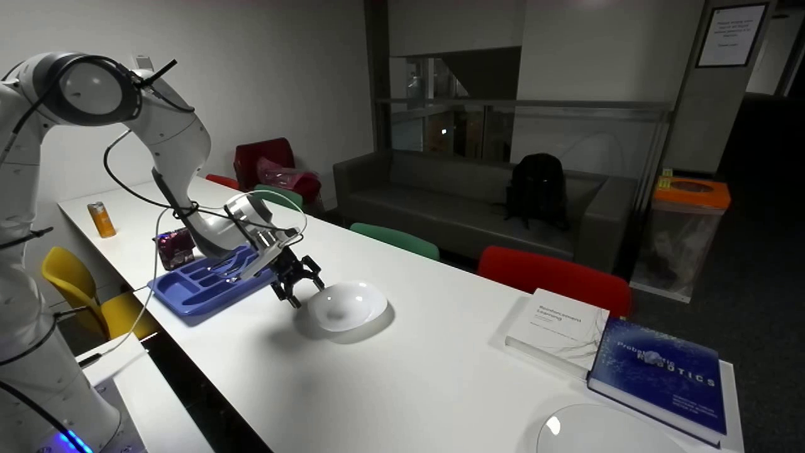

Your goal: Pick up the white plate from the table and move it slightly to the right.

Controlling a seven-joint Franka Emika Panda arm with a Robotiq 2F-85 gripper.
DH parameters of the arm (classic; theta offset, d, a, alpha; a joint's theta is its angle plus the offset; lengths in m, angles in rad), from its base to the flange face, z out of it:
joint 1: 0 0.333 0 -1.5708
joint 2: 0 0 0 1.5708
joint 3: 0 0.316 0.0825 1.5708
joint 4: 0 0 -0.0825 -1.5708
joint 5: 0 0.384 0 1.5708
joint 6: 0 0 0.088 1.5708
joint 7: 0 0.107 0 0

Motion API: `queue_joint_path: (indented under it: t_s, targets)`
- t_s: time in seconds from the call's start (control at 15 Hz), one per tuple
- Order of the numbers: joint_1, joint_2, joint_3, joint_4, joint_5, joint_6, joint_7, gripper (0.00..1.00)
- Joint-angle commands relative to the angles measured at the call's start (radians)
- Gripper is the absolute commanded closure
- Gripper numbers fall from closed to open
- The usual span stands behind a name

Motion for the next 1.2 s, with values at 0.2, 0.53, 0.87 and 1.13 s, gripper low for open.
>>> queue_joint_path:
  t_s: [0.2,0.53,0.87,1.13]
  targets:
    - [0.004,0.035,-0.014,0.055,-0.093,0.005,0.112,0.0]
    - [-0.01,0.095,-0.009,0.099,-0.178,0.024,0.141,0.0]
    - [-0.021,0.14,-0.013,0.127,-0.211,0.062,0.138,0.0]
    - [-0.019,0.163,-0.02,0.145,-0.243,0.043,0.135,0.0]
